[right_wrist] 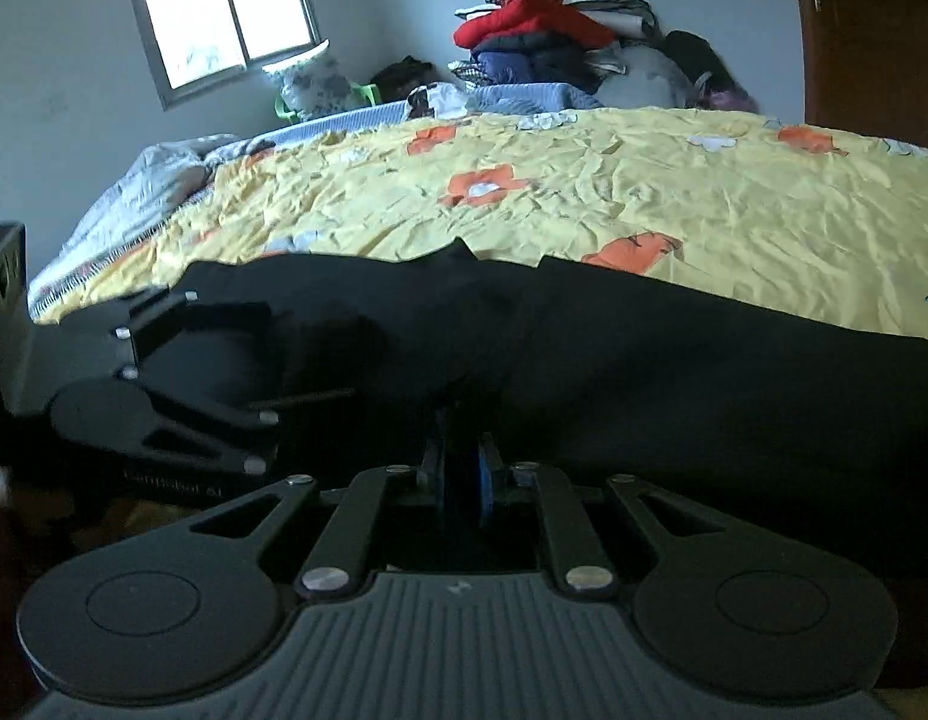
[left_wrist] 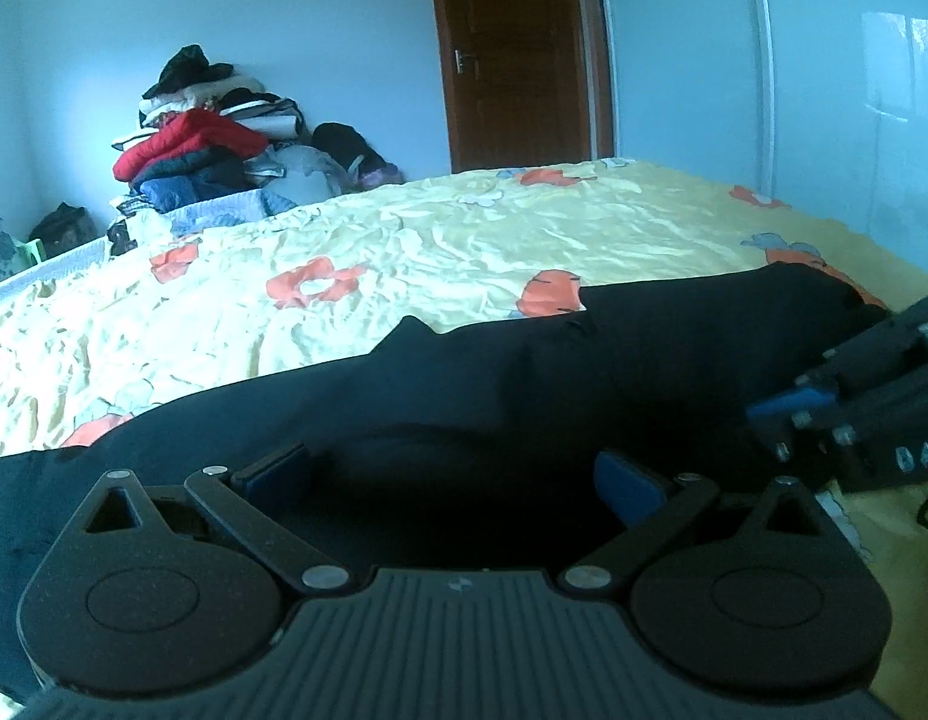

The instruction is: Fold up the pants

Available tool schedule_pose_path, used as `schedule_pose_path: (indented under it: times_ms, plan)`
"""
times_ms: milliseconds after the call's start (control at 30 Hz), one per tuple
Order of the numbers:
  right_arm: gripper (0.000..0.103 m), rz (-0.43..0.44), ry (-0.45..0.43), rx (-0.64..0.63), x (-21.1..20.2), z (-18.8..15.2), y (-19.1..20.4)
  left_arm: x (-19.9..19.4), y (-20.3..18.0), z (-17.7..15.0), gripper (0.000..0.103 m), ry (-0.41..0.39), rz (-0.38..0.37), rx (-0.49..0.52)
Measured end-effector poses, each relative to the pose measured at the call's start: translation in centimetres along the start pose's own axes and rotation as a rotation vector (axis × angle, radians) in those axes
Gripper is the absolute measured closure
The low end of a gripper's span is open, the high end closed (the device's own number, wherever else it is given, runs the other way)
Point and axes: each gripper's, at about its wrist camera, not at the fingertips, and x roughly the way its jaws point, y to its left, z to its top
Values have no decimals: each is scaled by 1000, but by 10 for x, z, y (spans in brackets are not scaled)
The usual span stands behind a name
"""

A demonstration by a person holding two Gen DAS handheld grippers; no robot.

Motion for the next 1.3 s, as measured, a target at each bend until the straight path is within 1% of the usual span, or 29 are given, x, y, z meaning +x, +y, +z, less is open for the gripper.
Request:
schedule_pose_path:
  times_ms: [33,67,100,133,167,200,233,267,300,333,367,500,533,600,667,700,733,767,833,867,900,967,1000,1033,1067,1100,1133,1233,1300]
  plan:
    - [85,19,34,-14,0,0,0,0,0,1,1,1,0,-1]
    - [85,38,46,-32,-5,2,-1,-1,1,1,1,-2,1,0]
    - [83,66,44,-48,-15,4,-3,-2,1,2,1,-6,4,4]
    - [83,93,21,-54,-27,6,-8,-3,1,3,1,-13,8,8]
    - [83,92,-10,-52,-39,10,-14,-4,1,5,1,-21,9,10]
    - [83,58,-48,-38,-53,15,-24,-5,0,8,1,-29,5,10]
    - [83,4,-75,-22,-63,19,-33,-5,-2,11,1,-37,-4,7]
    - [83,-80,-100,-6,-71,23,-45,-6,-4,15,1,-45,-22,5]
    - [83,-154,-109,7,-73,25,-56,-5,-8,19,1,-49,-41,5]
    - [83,-232,-97,26,-72,26,-70,-3,-13,22,1,-52,-60,10]
    - [83,-278,-74,44,-68,26,-83,-2,-19,25,1,-57,-79,19]
    - [84,-313,13,113,-40,13,-124,2,-52,33,1,-81,-127,114]
    - [84,-324,4,131,-37,11,-131,3,-61,33,1,-82,-130,142]
    - [83,-340,-66,198,-39,9,-142,6,-75,32,1,-82,-140,187]
    - [83,-402,-128,252,-47,10,-149,8,-85,31,1,-83,-160,212]
    - [82,-420,-145,272,-50,9,-153,8,-89,31,1,-84,-172,219]
    - [82,-413,-150,297,-54,8,-159,8,-92,31,1,-87,-182,225]
    - [82,-389,-145,325,-56,7,-166,8,-96,31,1,-91,-192,230]
    - [81,-312,-118,399,-57,0,-181,9,-103,31,1,-102,-205,244]
    - [79,-264,-102,444,-56,-4,-190,11,-105,31,0,-108,-207,252]
    - [73,-218,-101,478,-56,-7,-196,14,-109,31,0,-112,-208,260]
    - [71,-169,-121,515,-59,-11,-203,21,-115,30,0,-96,-209,272]
    - [70,-155,-124,512,-59,-12,-205,25,-117,30,1,-75,-217,276]
    - [71,-153,-123,494,-58,-11,-204,29,-118,28,1,-52,-231,276]
    - [72,-172,-121,464,-56,-8,-202,33,-119,26,1,-27,-250,271]
    - [81,-213,-119,431,-54,-5,-198,35,-119,24,1,-12,-265,265]
    - [84,-245,-121,404,-52,-1,-193,34,-120,21,1,-1,-278,259]
    - [84,-320,-114,302,-45,8,-184,33,-117,17,1,6,-287,252]
    - [84,-340,-125,299,-45,10,-182,32,-115,18,1,-1,-288,248]
